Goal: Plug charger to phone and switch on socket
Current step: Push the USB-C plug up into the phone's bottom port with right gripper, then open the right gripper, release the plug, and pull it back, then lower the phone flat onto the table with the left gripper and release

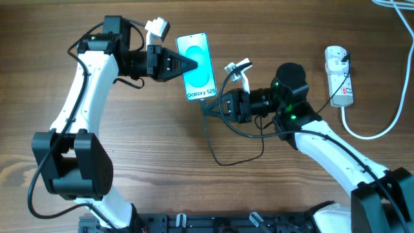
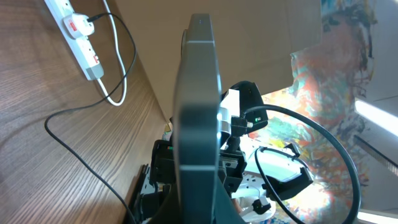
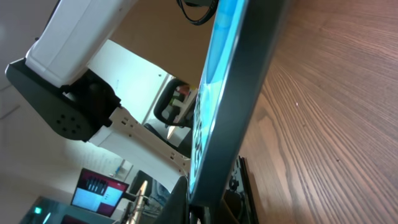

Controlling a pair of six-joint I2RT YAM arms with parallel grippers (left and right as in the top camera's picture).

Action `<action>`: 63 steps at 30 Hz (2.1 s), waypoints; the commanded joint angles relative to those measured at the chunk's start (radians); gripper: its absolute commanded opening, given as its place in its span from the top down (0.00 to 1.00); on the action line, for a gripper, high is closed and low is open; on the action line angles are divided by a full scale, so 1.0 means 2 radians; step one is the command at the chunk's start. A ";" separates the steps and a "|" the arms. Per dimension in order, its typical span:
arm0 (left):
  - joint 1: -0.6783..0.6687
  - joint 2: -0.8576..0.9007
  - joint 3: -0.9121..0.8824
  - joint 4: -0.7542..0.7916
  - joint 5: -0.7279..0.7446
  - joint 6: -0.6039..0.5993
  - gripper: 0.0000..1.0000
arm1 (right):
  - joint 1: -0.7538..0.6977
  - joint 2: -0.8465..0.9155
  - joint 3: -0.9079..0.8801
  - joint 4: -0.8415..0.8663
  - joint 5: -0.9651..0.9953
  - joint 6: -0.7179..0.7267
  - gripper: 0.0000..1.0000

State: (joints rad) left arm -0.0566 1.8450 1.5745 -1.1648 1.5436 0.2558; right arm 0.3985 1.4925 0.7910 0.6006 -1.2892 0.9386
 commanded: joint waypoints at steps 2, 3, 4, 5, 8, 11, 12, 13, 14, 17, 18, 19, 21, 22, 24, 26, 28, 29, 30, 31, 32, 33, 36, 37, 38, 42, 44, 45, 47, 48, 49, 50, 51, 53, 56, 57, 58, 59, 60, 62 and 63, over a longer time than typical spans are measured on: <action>-0.018 -0.014 0.001 -0.015 0.010 -0.001 0.96 | -0.010 0.004 0.004 0.024 0.070 0.017 0.96; -0.019 -0.014 0.001 -0.016 0.008 -0.001 0.96 | -0.010 0.005 0.004 0.032 0.073 0.020 0.96; -0.021 -0.014 0.001 -0.016 0.007 -0.001 0.96 | -0.010 0.005 0.004 0.041 0.075 0.023 0.96; -0.024 -0.014 0.001 -0.016 0.005 -0.001 0.96 | -0.010 0.005 0.004 0.049 0.076 0.030 0.96; -0.035 -0.014 0.001 -0.017 -0.010 -0.001 0.96 | -0.013 0.005 0.004 0.058 0.084 0.036 0.96; -0.054 -0.014 0.001 -0.020 -0.027 0.003 0.96 | -0.024 0.005 0.004 0.061 0.084 0.043 0.96; -0.057 -0.014 0.001 -0.020 -0.027 0.003 0.96 | -0.027 0.005 0.004 0.061 0.084 0.043 0.96; -0.059 -0.014 0.001 -0.020 -0.027 0.003 0.96 | -0.027 0.005 0.004 0.061 0.084 0.043 0.96; -0.060 -0.014 0.001 -0.020 -0.027 0.006 0.96 | -0.027 0.005 0.004 0.061 0.084 0.043 0.96; -0.060 -0.014 0.001 -0.024 -0.027 0.011 0.96 | -0.028 0.005 0.004 0.061 0.084 0.043 0.96; -0.060 -0.014 0.001 -0.026 -0.027 0.011 0.96 | -0.028 0.005 0.004 0.061 0.084 0.043 0.96; -0.060 -0.014 0.001 -0.028 -0.027 0.013 0.96 | -0.028 0.005 0.004 0.061 0.084 0.043 0.96; -0.060 -0.014 0.001 -0.029 -0.027 0.014 0.96 | -0.028 0.005 0.004 0.061 0.084 0.043 0.96; -0.060 -0.014 0.001 -0.029 -0.027 0.014 0.96 | -0.028 0.005 0.004 0.060 0.082 0.043 0.96; -0.060 -0.014 0.001 -0.029 -0.027 0.014 0.96 | -0.028 0.005 0.004 0.060 0.071 0.043 0.96; -0.057 -0.014 0.001 -0.025 -0.029 0.014 0.96 | -0.028 0.005 0.004 0.058 0.049 0.042 0.93; -0.049 -0.014 0.001 -0.024 -0.039 0.014 0.96 | -0.028 0.005 0.004 0.054 0.030 0.041 0.88; -0.045 -0.014 0.001 -0.024 -0.047 0.014 0.96 | -0.028 0.005 0.004 0.049 0.025 0.040 0.86; -0.041 -0.014 0.001 -0.024 -0.054 0.014 0.96 | -0.028 0.005 0.004 0.045 0.022 0.037 0.86; -0.035 -0.014 0.001 -0.024 -0.067 0.012 0.96 | -0.028 0.005 0.004 0.040 0.015 0.029 0.84; -0.031 -0.014 0.001 -0.025 -0.072 0.012 0.96 | -0.028 0.005 0.004 0.035 0.014 0.028 0.83; -0.027 -0.014 0.001 -0.026 -0.076 0.012 0.96 | -0.028 0.005 0.004 0.028 0.014 0.027 0.81; -0.016 -0.014 0.001 -0.028 -0.090 0.012 0.96 | -0.028 0.005 0.004 0.009 0.012 0.013 0.74; -0.013 -0.014 0.001 -0.028 -0.099 0.012 0.96 | -0.028 0.005 0.004 0.001 0.012 0.008 0.71; -0.009 -0.014 0.001 -0.029 -0.111 0.012 0.96 | -0.028 0.005 0.004 -0.006 0.012 0.001 0.65; -0.004 -0.014 0.001 -0.038 -0.163 0.012 0.96 | -0.028 0.005 0.004 -0.039 0.015 -0.026 0.46; -0.005 -0.014 0.000 -0.041 -0.210 0.012 0.96 | -0.028 0.005 0.004 -0.070 0.023 -0.051 0.43; -0.006 -0.014 -0.002 -0.041 -0.228 0.012 0.96 | -0.028 0.005 0.004 -0.087 0.029 -0.062 0.43; -0.007 -0.013 -0.009 -0.039 -0.255 0.012 0.96 | -0.028 0.005 0.004 -0.123 0.043 -0.085 0.41; -0.007 -0.011 -0.015 -0.037 -0.266 0.012 0.96 | -0.028 0.005 0.004 -0.145 0.052 -0.100 0.41; -0.007 -0.008 -0.021 -0.033 -0.278 0.012 0.96 | -0.028 0.005 0.004 -0.157 0.058 -0.108 0.41; -0.007 -0.006 -0.028 -0.027 -0.292 0.010 0.96 | -0.028 0.005 0.004 -0.177 0.064 -0.120 0.40; -0.007 -0.002 -0.038 -0.015 -0.312 0.000 0.96 | -0.028 0.005 0.004 -0.193 0.069 -0.131 0.40; -0.007 0.006 -0.054 0.011 -0.343 -0.027 0.96 | -0.028 0.005 0.004 -0.211 0.073 -0.144 0.40; -0.007 0.024 -0.075 0.054 -0.352 -0.044 0.96 | -0.028 0.005 0.004 -0.230 0.078 -0.157 0.40; -0.007 0.033 -0.078 0.063 -0.352 -0.044 0.96 | -0.028 0.005 0.004 -0.236 0.083 -0.158 0.40; -0.007 0.042 -0.079 0.070 -0.352 -0.045 0.96 | -0.028 0.005 0.004 -0.244 0.088 -0.160 0.40; -0.007 0.052 -0.079 0.079 -0.352 -0.051 0.96 | -0.028 0.005 0.004 -0.249 0.088 -0.168 0.40; -0.007 0.062 -0.079 0.088 -0.354 -0.059 0.96 | -0.027 0.005 0.004 -0.255 0.088 -0.170 0.40; -0.007 0.081 -0.079 0.107 -0.354 -0.068 0.96 | -0.027 0.005 0.004 -0.268 0.088 -0.175 0.39; -0.007 0.092 -0.079 0.120 -0.354 -0.071 0.96 | -0.027 0.005 0.004 -0.275 0.088 -0.182 0.39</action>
State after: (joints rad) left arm -0.0708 1.9697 1.4216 -0.9695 0.8318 0.1596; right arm 0.3458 1.4979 0.7803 0.0742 -1.1294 0.6342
